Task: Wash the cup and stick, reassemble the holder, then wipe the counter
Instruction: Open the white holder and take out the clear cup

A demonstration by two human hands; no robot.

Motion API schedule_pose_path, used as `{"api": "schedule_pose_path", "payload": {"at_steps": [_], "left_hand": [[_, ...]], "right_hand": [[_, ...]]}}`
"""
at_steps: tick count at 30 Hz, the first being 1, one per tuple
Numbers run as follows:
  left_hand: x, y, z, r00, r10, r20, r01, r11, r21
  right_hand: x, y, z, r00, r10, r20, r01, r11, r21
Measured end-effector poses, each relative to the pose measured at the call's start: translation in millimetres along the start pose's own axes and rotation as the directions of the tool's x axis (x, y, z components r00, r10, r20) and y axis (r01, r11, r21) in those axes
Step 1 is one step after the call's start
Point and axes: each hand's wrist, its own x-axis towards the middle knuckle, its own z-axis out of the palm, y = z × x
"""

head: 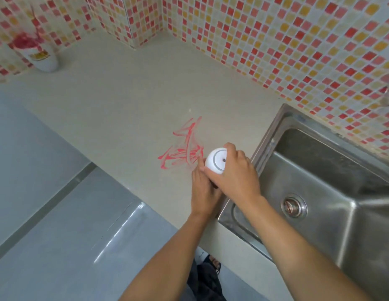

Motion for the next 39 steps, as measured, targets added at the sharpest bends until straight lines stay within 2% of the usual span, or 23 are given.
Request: {"api": "schedule_pose_path", "payload": {"at_steps": [5, 11, 16, 20, 24, 27, 30, 33, 36, 37, 39], "left_hand": [[2, -8, 5, 0.997, -0.022, 0.076, 0.021, 1.0, 0.018], [-1, -3, -3, 0.998, 0.062, 0.03, -0.063, 0.997, 0.051], [-8, 0, -4, 0.999, 0.032, 0.007, -0.033, 0.992, 0.124], [-8, 7, -6, 1.0, -0.026, 0.013, 0.024, 0.994, 0.107], [-5, 4, -7, 0.997, -0.064, 0.049, 0.059, 0.993, 0.103], [-4, 3, -5, 0.994, -0.094, 0.06, 0.088, 0.992, 0.095], [-4, 5, -5, 0.995, -0.098, 0.014, 0.096, 0.989, 0.112], [-5, 7, -2, 0.992, -0.125, 0.001, 0.124, 0.987, 0.098], [-8, 11, -2, 0.989, -0.149, -0.002, 0.148, 0.981, 0.126], [-9, 10, -2, 0.99, -0.139, 0.002, 0.138, 0.982, 0.128], [-9, 9, -2, 0.994, -0.108, 0.026, 0.104, 0.988, 0.118]], "right_hand": [[0, 0, -6, 0.999, 0.039, 0.027, -0.038, 0.998, -0.043], [8, 10, -12, 0.974, -0.116, 0.193, 0.104, 0.992, 0.07], [22, 16, -25, 0.904, -0.23, 0.359, 0.222, 0.973, 0.066], [29, 17, -32, 0.853, -0.29, 0.434, 0.309, 0.951, 0.027], [37, 12, -41, 0.757, -0.409, 0.51, 0.51, 0.857, -0.07], [44, 14, -60, 0.721, -0.42, 0.552, 0.536, 0.842, -0.059], [56, 12, -90, 0.728, -0.44, 0.525, 0.508, 0.861, 0.019], [73, 20, -123, 0.828, -0.423, 0.368, 0.434, 0.899, 0.057], [81, 40, -131, 0.952, -0.212, 0.222, 0.171, 0.967, 0.191], [82, 50, -121, 0.968, -0.129, 0.216, 0.063, 0.956, 0.286], [85, 70, -92, 0.964, 0.003, 0.265, -0.133, 0.87, 0.475]]}}
